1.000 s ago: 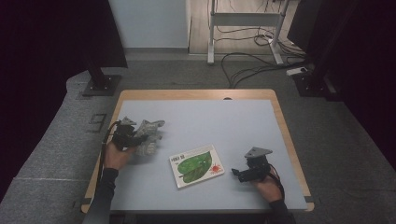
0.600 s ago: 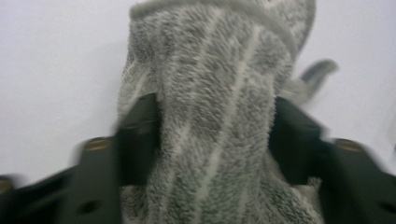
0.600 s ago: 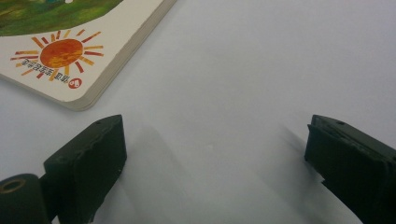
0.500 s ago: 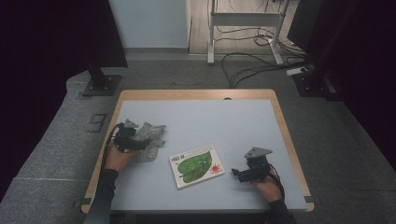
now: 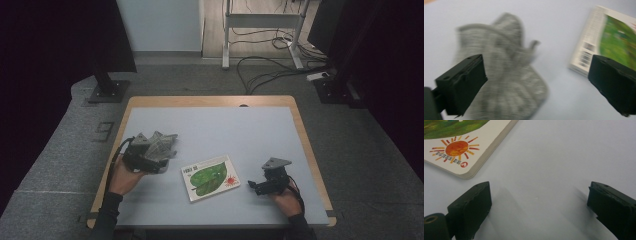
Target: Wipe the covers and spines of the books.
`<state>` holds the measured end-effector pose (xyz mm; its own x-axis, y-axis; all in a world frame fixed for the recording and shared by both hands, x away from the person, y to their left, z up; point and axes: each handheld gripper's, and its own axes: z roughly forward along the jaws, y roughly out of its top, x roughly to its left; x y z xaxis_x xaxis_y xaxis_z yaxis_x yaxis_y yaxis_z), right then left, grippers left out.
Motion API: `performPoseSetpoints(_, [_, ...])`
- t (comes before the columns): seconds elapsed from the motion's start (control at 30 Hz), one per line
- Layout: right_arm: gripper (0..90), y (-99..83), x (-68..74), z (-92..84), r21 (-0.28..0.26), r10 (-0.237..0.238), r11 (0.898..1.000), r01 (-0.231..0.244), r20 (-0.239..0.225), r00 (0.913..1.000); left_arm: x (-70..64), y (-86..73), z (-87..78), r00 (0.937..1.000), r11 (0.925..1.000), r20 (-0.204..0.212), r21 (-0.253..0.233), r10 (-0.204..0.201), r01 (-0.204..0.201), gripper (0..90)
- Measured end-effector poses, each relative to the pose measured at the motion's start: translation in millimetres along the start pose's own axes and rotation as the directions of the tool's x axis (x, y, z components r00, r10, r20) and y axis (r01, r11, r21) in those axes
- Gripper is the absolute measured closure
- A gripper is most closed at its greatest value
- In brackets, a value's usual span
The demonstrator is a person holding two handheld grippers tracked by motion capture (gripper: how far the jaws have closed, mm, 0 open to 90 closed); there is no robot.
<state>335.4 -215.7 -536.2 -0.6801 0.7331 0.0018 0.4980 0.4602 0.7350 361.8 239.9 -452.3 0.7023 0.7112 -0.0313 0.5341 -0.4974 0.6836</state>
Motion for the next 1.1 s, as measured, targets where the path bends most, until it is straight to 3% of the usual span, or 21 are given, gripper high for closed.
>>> performPoseSetpoints(0.2, [5.0, 0.0, 0.0, 0.0, 0.0, 0.0, 1.0, 0.0, 0.0, 1.0, -24.8, -11.8, 13.0, 0.9966, 0.9992, 0.074, 0.012, 0.036, -0.037, 0.0])
performPoseSetpoints(0.57, [5.0, 0.0, -0.1, 0.0, 0.001, 0.001, 1.0, -0.001, 0.0, 1.0, -56.3, -32.7, 43.2, 0.9876, 0.9883, 0.089, 0.069, 0.129, -0.136, 0.0])
performPoseSetpoints(0.77, [5.1, 0.1, -0.1, -0.1, 0.001, 0.0, 1.0, 0.0, -0.001, 1.0, -68.5, -37.2, 56.4, 0.9793, 0.9797, 0.112, 0.091, 0.168, -0.179, 0.0])
performPoseSetpoints(0.93, [6.7, 0.1, 0.1, -0.7, -0.003, -0.003, 1.0, 0.003, -0.006, 1.0, -70.0, -37.8, 59.5, 0.9768, 0.9828, 0.142, 0.069, 0.16, -0.171, 0.0])
performPoseSetpoints(1.1, [11.8, -0.3, 1.2, -2.2, -0.011, -0.016, 1.0, 0.015, -0.015, 0.9998, -80.1, -38.1, 68.3, 0.9679, 0.9851, 0.192, 0.027, 0.162, -0.17, 0.0])
